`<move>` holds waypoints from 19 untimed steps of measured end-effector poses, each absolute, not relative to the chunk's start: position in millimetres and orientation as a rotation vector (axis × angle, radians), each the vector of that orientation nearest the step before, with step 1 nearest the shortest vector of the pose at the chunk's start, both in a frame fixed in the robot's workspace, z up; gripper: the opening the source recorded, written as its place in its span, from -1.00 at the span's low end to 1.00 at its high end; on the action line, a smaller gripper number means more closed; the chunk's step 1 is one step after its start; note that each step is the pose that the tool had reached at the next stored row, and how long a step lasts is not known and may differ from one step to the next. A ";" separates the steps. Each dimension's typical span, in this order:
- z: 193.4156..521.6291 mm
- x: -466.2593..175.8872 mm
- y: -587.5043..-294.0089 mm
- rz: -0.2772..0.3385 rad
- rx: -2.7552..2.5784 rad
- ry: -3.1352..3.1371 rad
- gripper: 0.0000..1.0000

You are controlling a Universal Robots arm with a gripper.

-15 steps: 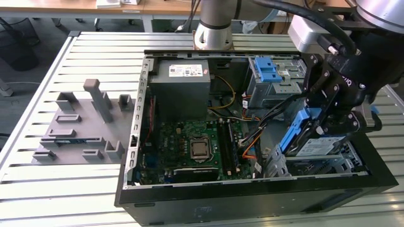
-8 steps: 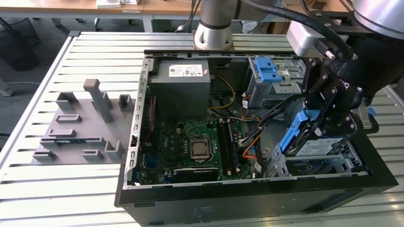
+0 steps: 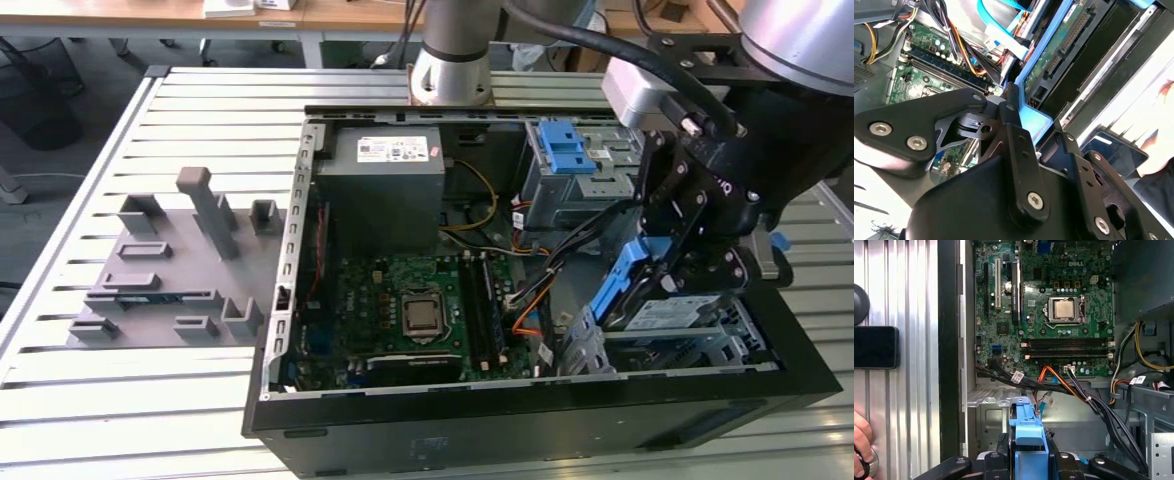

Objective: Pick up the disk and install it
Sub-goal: 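Insert the disk into the insertion slot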

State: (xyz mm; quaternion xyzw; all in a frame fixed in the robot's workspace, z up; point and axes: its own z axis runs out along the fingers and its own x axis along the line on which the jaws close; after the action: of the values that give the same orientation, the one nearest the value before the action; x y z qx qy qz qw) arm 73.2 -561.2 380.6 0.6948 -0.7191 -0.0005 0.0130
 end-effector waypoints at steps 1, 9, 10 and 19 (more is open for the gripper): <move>379.9 73.2 -561.2 -0.002 2.165 -2.240 -0.26; 374.5 73.2 -561.2 -0.004 2.164 -2.239 -0.26; 373.8 73.2 -561.2 -0.005 2.164 -2.239 -0.26; 368.3 73.2 -561.2 -0.007 2.163 -2.238 -0.26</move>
State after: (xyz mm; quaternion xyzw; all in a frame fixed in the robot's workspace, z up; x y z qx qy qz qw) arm 73.2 -561.2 368.3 0.6948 -0.7190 -0.0021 0.0147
